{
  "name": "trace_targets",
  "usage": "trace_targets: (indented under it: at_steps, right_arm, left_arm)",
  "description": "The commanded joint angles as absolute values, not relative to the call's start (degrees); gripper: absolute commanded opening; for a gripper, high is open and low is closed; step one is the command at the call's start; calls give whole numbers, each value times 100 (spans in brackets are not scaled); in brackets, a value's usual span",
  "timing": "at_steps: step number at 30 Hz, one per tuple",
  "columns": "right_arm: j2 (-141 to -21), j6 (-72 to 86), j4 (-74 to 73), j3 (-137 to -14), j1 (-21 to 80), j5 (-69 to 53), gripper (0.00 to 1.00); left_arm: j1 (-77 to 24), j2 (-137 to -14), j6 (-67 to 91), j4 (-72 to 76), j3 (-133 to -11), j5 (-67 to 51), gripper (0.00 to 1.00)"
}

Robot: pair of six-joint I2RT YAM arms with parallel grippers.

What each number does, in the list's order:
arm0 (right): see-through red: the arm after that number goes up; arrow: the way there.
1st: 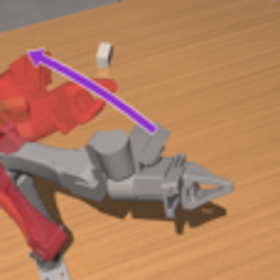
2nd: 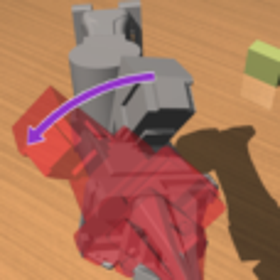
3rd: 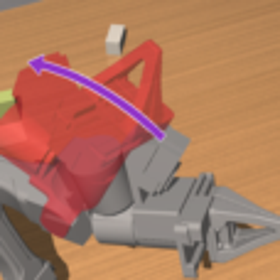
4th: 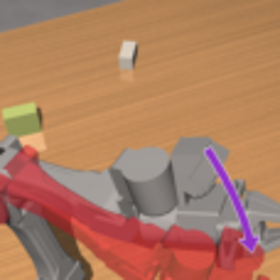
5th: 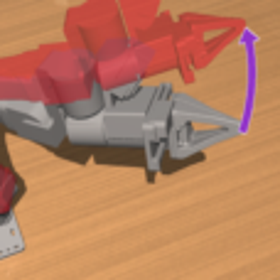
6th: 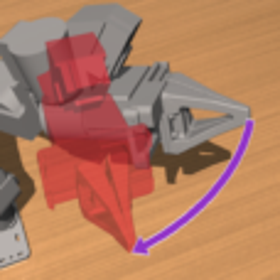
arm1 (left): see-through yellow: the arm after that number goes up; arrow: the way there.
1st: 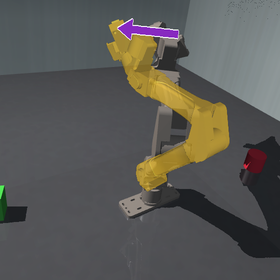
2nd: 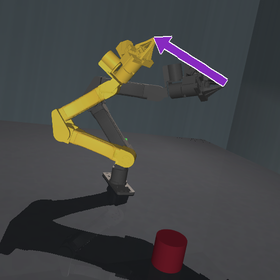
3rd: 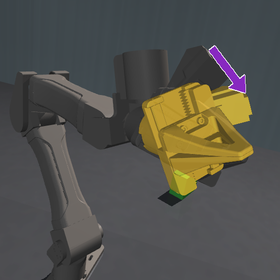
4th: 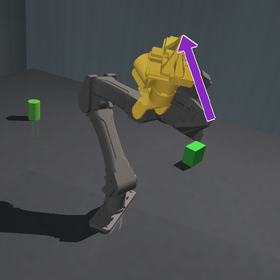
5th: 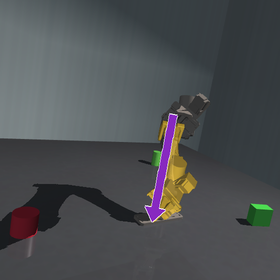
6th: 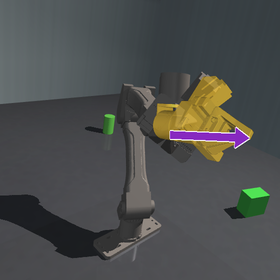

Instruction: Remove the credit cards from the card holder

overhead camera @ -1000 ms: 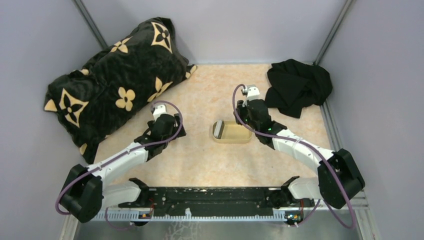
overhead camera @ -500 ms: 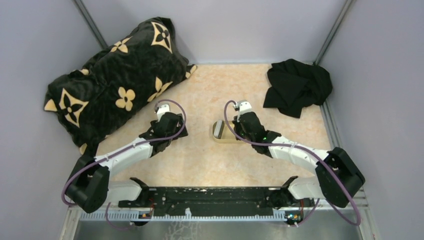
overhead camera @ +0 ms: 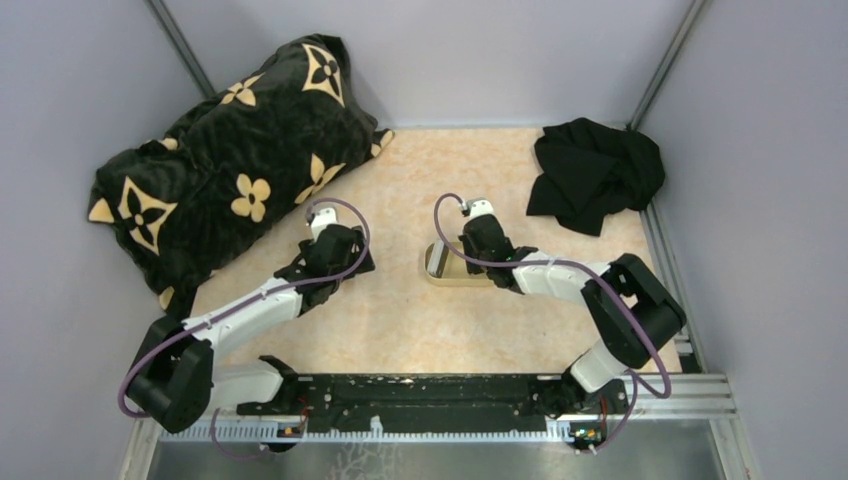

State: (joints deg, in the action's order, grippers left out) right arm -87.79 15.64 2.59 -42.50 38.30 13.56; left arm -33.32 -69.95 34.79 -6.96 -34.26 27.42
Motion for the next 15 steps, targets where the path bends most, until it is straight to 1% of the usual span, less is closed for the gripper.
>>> trace_targets:
  at_steps: [1,11,15]
  right_arm:
    - [-8971,1584,646,-4588,3720,1312,0]
    - [-9420,1564,738,-4831,3643,1211,0]
    - [-9803,1577,740,-5035,3639,1181,0]
  left_arm:
    - [-3310,-6823,3470,-696,-3311,2794,99]
    - [-3305,-6837,3445,-705,-3314,2797,99]
    - [-3305,-6797,3424,-742,-3305,2825,99]
